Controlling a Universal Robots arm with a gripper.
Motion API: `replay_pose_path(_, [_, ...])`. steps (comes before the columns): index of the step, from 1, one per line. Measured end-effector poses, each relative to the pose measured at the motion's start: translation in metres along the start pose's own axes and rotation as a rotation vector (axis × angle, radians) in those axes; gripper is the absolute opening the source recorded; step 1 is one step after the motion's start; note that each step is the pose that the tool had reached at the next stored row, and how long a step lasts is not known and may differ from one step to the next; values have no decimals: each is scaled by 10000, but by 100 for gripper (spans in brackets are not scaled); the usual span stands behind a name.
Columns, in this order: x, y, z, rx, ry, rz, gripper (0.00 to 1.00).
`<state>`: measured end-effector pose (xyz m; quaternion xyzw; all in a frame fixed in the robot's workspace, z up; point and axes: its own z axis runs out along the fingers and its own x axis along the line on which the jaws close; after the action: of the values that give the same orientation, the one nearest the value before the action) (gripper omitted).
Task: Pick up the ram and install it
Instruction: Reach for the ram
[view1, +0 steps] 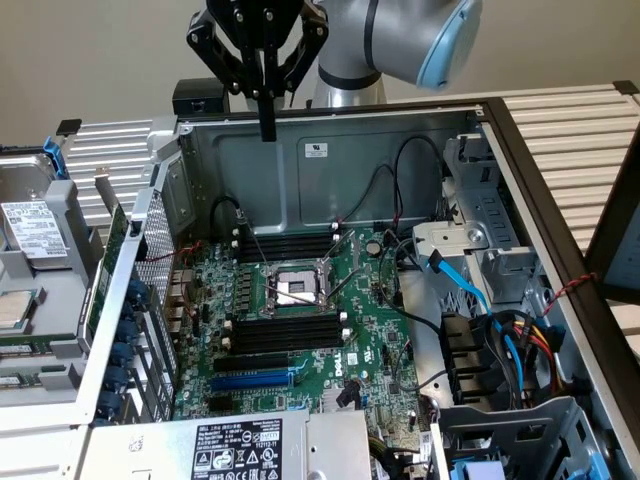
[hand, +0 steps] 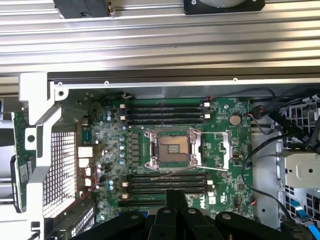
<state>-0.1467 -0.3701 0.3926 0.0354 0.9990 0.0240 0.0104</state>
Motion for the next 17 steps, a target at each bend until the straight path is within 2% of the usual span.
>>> replay_pose_path(17, [606,-37,-13,0,-1,-1,10])
